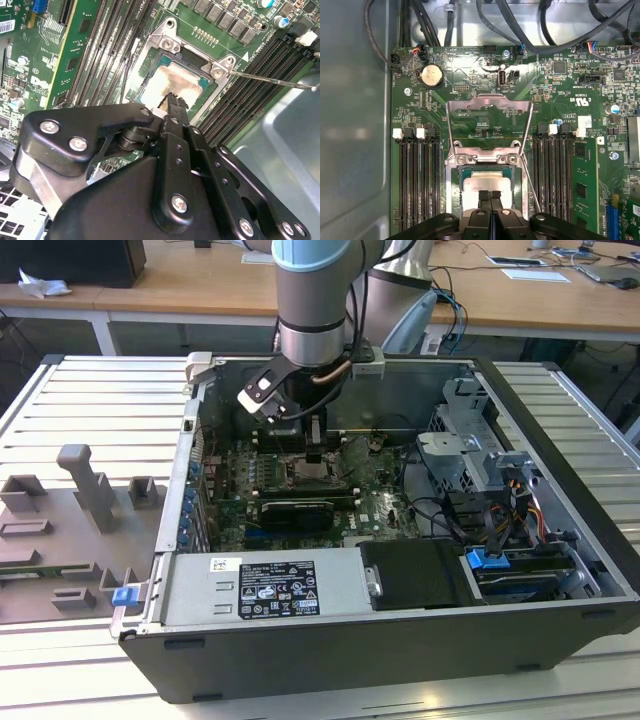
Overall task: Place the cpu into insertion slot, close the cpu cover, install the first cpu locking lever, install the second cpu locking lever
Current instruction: 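Close the cpu cover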
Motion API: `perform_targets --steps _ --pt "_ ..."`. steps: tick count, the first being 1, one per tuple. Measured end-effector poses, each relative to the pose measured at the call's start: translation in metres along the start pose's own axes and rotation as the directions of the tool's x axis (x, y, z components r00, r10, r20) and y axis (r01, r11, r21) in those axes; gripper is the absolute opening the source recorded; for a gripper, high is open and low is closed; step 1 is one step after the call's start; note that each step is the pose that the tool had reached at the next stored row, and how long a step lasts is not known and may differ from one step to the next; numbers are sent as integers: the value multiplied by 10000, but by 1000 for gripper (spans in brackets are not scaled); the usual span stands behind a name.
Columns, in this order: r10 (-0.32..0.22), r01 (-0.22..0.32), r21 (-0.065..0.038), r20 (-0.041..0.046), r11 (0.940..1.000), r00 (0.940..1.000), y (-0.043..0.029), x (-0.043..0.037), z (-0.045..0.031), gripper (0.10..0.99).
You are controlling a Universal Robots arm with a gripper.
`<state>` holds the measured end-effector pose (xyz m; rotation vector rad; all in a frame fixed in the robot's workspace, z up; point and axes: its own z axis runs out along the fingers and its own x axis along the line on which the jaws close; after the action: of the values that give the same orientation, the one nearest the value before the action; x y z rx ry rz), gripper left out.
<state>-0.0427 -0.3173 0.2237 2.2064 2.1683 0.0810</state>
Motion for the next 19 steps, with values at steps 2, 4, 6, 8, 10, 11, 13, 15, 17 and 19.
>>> perform_targets --steps 2,4,6,8,10,11,13,15,17,19 --pt "1 -1 -1 -2 10000 10000 1 0 -6 106" --pt "0 0 0 -1 10000 10000 1 0 -10 106" --pt "0 0 0 0 10000 10000 2 0 -27 106" --pt "0 0 0 0 10000 10000 2 0 -34 106" --pt "1 -1 0 -1 10000 10000 3 0 -44 106" --pt "0 0 0 0 10000 10000 3 0 -46 106" --pt "1 -1 1 1 10000 10000 4 0 -59 106" --pt "1 -1 1 0 10000 10000 5 0 -68 106" --pt "0 0 1 0 10000 10000 6 0 -81 106" --pt "0 0 0 0 10000 10000 6 0 -89 106"
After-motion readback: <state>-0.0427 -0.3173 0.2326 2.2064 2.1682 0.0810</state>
